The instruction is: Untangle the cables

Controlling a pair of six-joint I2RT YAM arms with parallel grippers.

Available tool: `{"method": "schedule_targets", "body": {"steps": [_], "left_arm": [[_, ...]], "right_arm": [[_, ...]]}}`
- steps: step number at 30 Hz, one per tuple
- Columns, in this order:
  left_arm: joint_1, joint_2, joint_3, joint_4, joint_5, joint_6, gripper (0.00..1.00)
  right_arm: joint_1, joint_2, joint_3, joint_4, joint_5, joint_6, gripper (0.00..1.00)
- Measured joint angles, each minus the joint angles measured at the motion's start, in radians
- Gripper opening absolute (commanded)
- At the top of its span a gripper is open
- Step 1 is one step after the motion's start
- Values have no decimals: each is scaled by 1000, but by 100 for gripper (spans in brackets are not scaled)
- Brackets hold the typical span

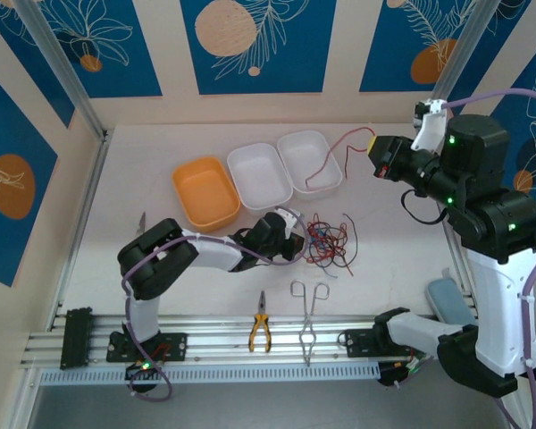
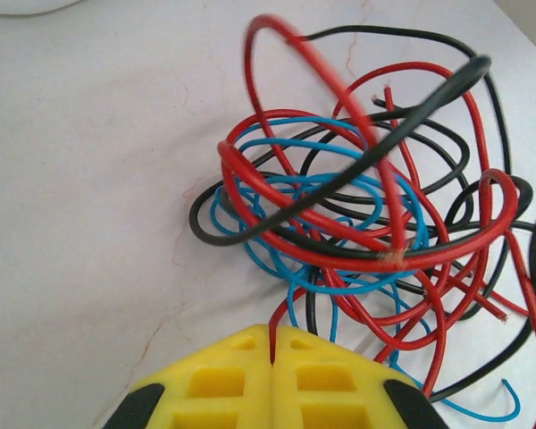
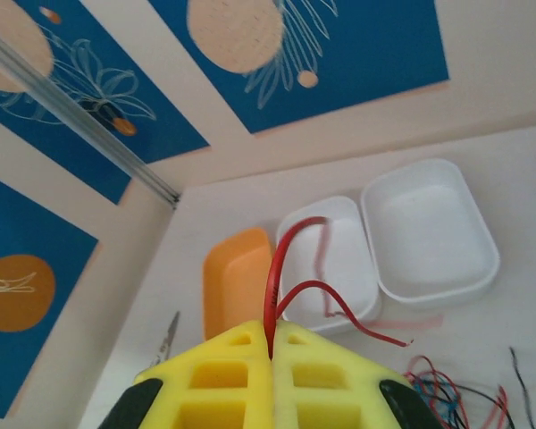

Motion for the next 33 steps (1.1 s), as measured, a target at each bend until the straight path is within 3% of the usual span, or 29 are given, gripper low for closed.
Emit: {"method": "schedule_targets", "body": {"steps": [4,11,20,25,30,33], "left_arm": [[2,0,-1,-3,-4,0,0],[4,-48,-30,-15,-4,0,15],[8,-246,-76,-49,-21,9,49],[8,-379,-109,-100,-72,35,61],[9,-510,-134,-179,-170,91,99],[11,-577,-136,-227,-230,134,100]], "right_arm": [[0,7,43,25,-32,-11,0],[-2,22,60,69,-41,-32,0],[-12,165,75,98,-41,-66,0],[-19,237,75,125,-44,-78,0],[-23,306,75,158,-44,-85,0],[-30,352,75,181,-40,-85,0]]}}
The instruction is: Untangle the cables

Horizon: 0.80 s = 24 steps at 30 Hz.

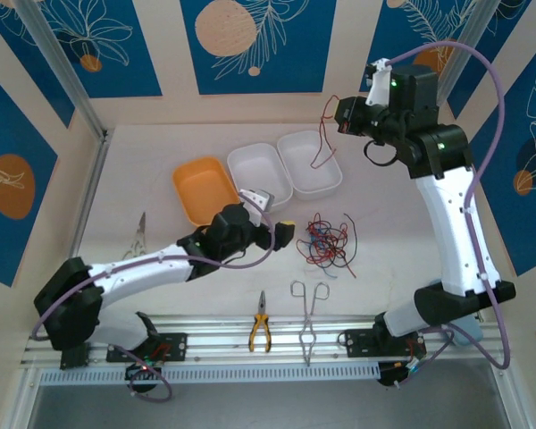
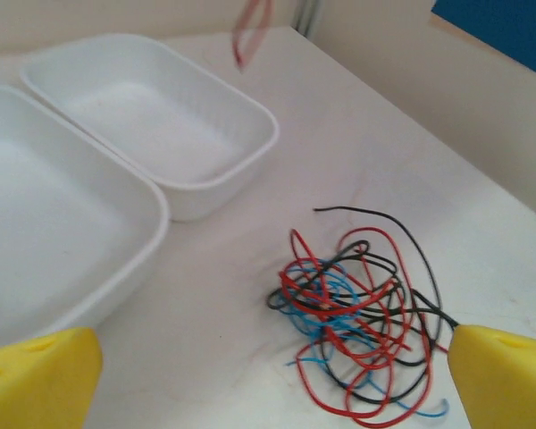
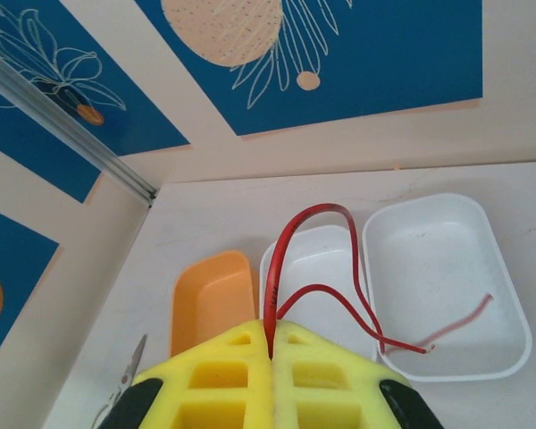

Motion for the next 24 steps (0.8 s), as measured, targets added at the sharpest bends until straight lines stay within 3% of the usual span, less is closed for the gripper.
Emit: {"method": "schedule_targets", "body": {"steps": [10,24], "left_arm": [[3,-77,0,-150,-178,78,100],[32,-130,-40,-195,-223,73,100]], "right_arm": [[-38,148,-47,60,8,23,0],[-45,451,12,27,62,26,0]]}}
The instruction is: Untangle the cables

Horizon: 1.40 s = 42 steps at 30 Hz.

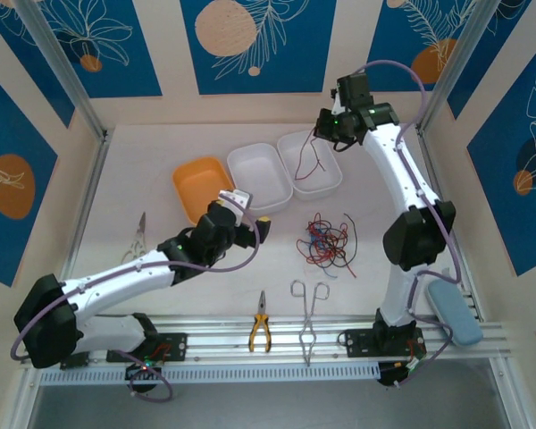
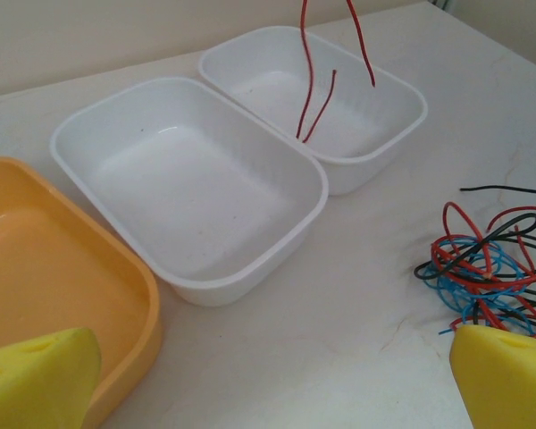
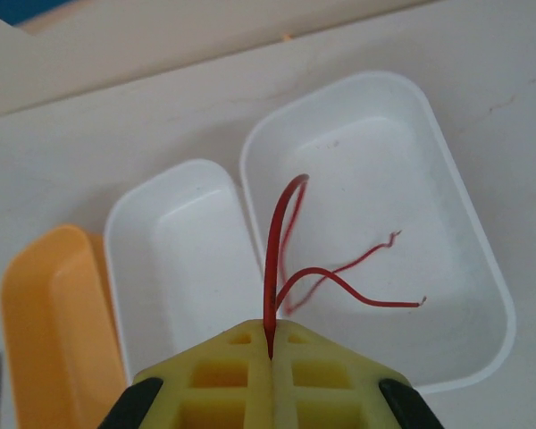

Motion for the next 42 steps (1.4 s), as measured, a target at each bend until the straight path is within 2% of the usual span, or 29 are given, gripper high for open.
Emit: {"method": "schedule_targets", "body": {"steps": [11,18,29,36,42], "left_arm": [[27,-23,-22,-2,6,-32,100],[36,-23,-23,-16,23,-52,100],[43,-23,-23,-16,53,-61,100],[44,-18,-23,-15,73,-76,100],[45,5,-23,-16,95,-79,100]], "right_arm": [[2,237,151,-96,86,-19,0],[3,322,181,-128,127,-18,0],[16,418,209,-122,118,-23,0],[16,507,267,-122,64,-26,0],[14,522,276,-131,26,-26,2]]}}
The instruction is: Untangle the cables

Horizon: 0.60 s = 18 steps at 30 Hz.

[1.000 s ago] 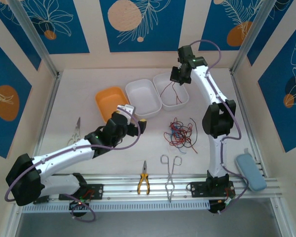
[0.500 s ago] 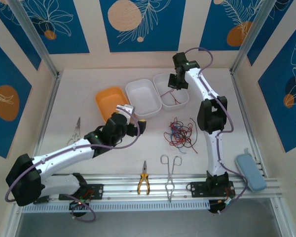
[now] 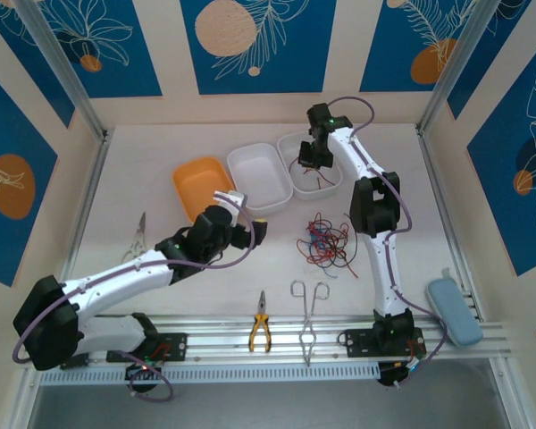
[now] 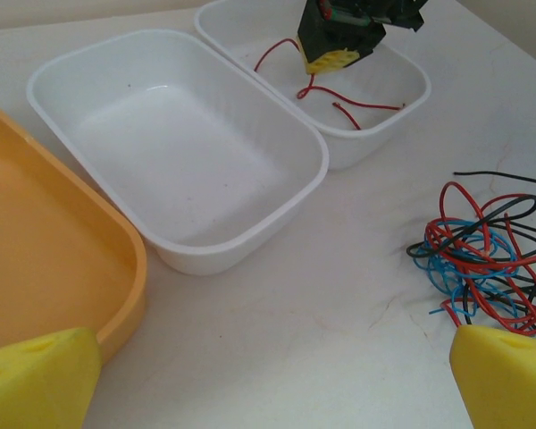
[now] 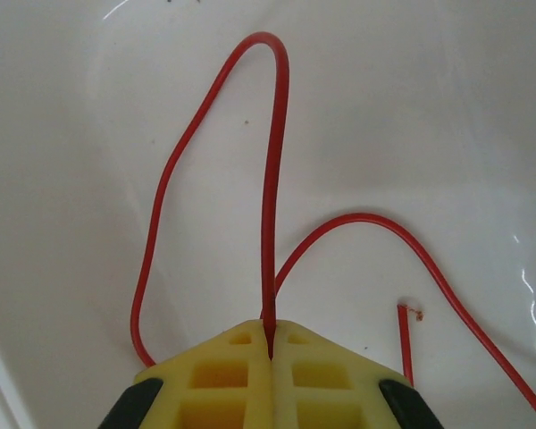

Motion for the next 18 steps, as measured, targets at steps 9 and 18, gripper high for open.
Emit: {"method": "schedule_targets", "body": {"steps": [9,18], "left_arm": [[2,29,3,1,32,0,100],[4,50,27,-6,38,-8,100]], "right_arm": [[-10,-57,-50,-17,-5,-10,41],[-6,-412,-297,36,-7,10,51]]}}
